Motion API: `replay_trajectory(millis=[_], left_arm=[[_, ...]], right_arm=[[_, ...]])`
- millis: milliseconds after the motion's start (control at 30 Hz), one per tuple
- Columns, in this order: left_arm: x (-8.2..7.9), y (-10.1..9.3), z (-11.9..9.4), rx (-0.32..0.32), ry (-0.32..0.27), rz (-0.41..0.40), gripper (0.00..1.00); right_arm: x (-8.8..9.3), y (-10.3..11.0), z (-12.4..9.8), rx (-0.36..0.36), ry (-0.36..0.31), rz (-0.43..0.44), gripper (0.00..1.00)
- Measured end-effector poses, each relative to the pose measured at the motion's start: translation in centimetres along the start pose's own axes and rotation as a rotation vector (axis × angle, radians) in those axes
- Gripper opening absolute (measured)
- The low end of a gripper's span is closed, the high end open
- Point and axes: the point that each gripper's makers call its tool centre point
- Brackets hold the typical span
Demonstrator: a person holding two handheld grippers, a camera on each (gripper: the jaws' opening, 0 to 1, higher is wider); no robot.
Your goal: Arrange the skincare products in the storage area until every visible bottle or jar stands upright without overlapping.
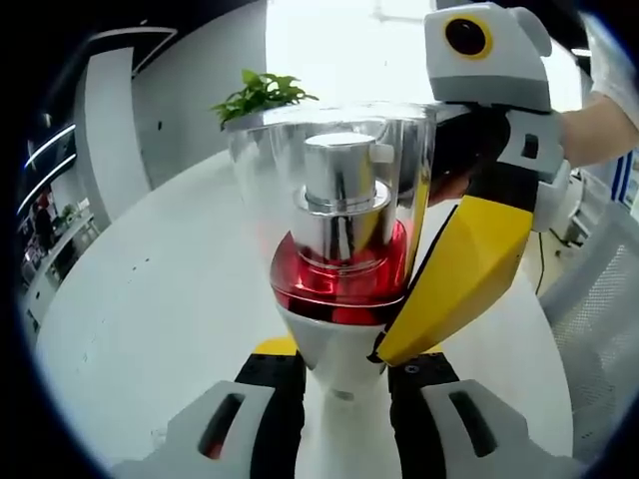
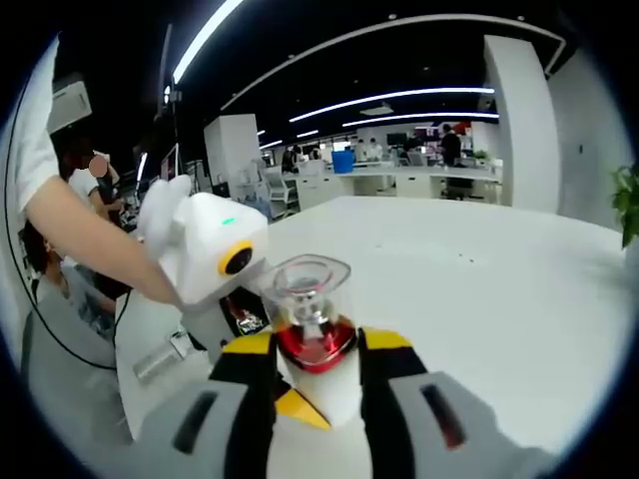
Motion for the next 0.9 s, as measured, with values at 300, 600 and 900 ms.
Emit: replay_trajectory(millis=[300, 600, 900], left_arm=[[0.3, -0.1, 0.0, -0.011, 0.015, -0.024, 0.35], [1.0, -0.6, -1.1, -0.038, 0.049, -0.042, 0.48], [3.3, -1.8, -2.9, -0.084, 0.084, -0.105, 0.62]], right_arm=[[0.0, 0.0, 0.1, 0.004, 0.003, 0.004, 0.34], [0.4, 0.6, -0.9, 0.011, 0.014, 0.019, 0.47], [1.4, 1.3, -2.4, 0.019, 0.029, 0.062, 0.55]])
Point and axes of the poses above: the point that each gripper's makers call its tool centre point, and the gripper's own axes: z roughly forward along the fingers, y roughly to its left, x roughly out of its underside, and after that the axes turned 6 degrees about x, right-handed
